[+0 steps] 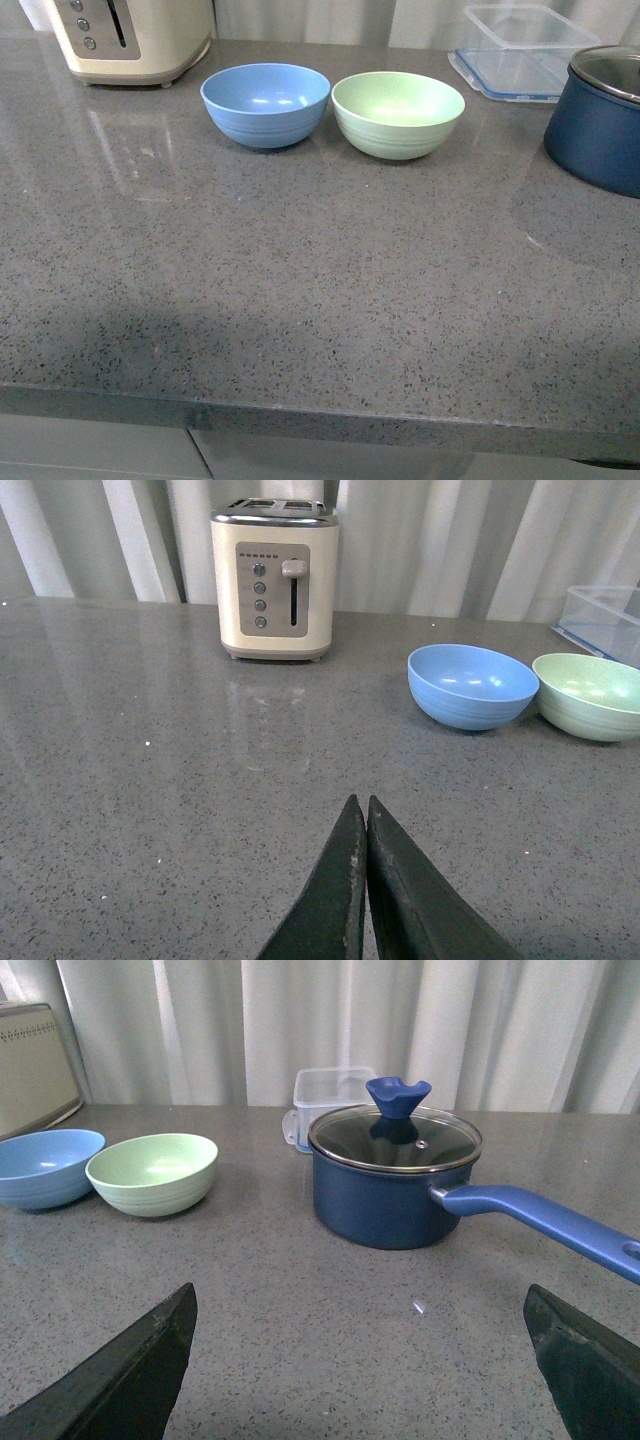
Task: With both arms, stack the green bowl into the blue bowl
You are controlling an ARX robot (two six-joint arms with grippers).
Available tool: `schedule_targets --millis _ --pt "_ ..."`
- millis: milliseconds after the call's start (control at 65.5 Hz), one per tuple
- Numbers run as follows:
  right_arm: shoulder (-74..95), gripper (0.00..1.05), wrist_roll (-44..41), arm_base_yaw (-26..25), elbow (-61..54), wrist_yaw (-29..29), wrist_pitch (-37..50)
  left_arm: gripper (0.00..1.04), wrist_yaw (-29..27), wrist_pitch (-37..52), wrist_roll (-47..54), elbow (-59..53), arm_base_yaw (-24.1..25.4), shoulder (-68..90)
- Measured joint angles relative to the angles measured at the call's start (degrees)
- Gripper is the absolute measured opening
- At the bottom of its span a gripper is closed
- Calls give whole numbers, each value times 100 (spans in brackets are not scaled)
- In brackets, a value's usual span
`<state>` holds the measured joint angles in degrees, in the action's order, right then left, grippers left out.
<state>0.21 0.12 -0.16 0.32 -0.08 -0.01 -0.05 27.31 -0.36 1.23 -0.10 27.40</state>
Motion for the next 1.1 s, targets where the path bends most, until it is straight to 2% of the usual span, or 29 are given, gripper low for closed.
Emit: schedule_targets --millis 229,733,824,1099 --pt "0 95 -2 -2 0 0 0 4 0 -765 0 -2 0 -791" --pt "0 95 0 0 0 0 0 4 0 -1727 0 -2 0 -1755" --pt "0 95 0 0 0 2 0 4 4 -2634 4 0 0 -2463" --pt "0 95 -2 0 0 0 0 4 0 -2728 7 0 0 -2715"
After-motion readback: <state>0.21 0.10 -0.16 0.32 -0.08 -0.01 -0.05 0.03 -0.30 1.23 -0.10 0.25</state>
